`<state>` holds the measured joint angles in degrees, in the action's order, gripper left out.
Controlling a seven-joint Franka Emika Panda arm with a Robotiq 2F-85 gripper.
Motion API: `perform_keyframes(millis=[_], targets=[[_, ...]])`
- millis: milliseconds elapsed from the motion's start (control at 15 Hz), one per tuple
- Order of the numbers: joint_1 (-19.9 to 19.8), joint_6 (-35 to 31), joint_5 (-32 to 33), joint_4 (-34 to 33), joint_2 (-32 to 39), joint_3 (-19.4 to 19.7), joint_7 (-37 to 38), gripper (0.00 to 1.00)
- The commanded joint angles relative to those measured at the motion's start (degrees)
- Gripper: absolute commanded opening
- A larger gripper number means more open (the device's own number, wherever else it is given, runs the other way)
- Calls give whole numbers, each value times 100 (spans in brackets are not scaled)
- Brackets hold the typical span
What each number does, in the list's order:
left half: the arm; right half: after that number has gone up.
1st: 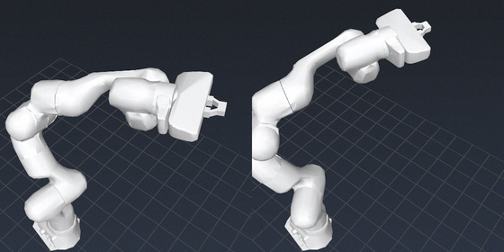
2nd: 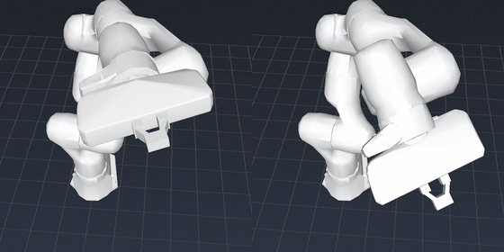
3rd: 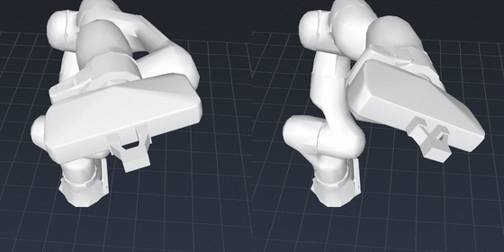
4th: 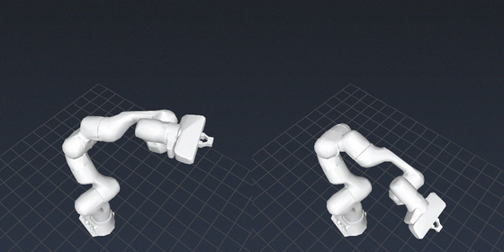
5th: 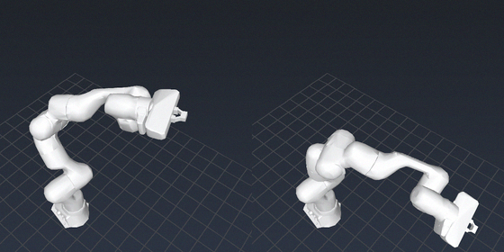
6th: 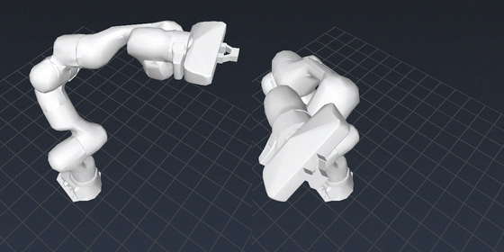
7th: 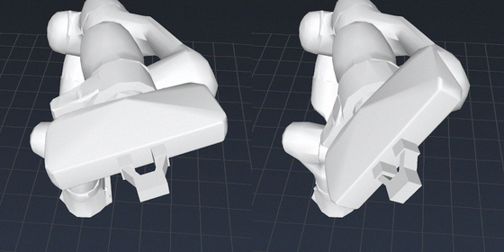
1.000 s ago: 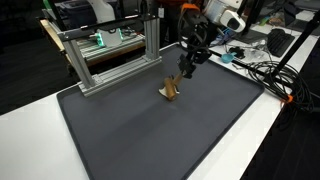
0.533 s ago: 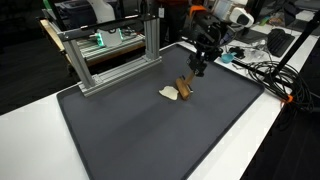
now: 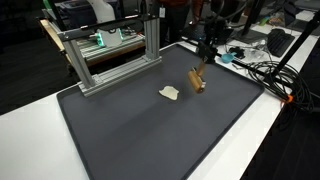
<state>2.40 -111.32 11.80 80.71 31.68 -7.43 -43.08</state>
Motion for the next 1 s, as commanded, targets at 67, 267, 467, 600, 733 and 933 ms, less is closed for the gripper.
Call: perform_keyframes(millis=[67, 267, 467, 600, 733, 933], targets=[[-100, 699, -197, 370, -593, 267, 973, 21], [-163, 670, -255, 192, -433, 212, 730, 46], [-133, 684, -483, 88, -285, 295, 1621, 21], [-153, 538, -501, 102, -207, 319, 2165, 21], [-179, 442, -558, 190, -186, 368, 2713, 21], [-258, 395, -682, 328, -171, 495, 3410, 21]])
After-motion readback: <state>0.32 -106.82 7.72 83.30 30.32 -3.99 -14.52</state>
